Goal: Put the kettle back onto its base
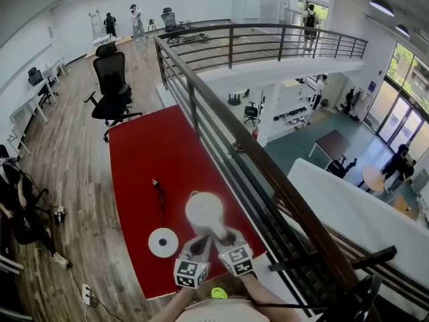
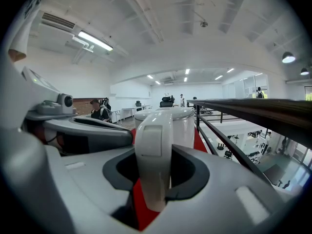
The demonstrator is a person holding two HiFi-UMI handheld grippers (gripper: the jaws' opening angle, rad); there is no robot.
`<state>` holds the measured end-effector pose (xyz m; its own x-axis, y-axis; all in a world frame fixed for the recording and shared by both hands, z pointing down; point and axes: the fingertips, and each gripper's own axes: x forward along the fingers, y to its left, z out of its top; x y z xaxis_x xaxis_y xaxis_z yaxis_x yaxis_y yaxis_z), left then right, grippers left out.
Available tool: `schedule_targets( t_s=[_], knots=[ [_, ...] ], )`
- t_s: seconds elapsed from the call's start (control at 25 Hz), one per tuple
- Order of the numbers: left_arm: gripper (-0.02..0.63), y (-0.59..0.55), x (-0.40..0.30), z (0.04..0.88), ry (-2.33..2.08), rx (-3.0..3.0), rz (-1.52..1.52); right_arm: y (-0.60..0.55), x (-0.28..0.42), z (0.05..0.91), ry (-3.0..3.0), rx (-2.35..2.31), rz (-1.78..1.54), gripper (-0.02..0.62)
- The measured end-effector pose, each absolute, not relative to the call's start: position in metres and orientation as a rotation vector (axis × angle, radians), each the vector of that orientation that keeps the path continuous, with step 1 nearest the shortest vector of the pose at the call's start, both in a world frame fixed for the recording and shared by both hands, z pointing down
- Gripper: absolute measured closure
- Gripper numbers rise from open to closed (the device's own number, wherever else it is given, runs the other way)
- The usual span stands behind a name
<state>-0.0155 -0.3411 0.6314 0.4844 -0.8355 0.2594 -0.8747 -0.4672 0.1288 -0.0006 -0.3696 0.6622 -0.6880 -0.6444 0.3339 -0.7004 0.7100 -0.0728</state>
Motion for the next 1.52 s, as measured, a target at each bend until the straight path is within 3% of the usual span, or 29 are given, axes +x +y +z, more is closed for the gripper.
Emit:
schedule_targets(
  t_s=[1.52],
  knots=[
    [0.614,-0.333,-0.035,0.549,-1.650,2.576,0.077,-0.367,-0.022,0.560,-2.812,1.093,0.152,0.471]
  ],
)
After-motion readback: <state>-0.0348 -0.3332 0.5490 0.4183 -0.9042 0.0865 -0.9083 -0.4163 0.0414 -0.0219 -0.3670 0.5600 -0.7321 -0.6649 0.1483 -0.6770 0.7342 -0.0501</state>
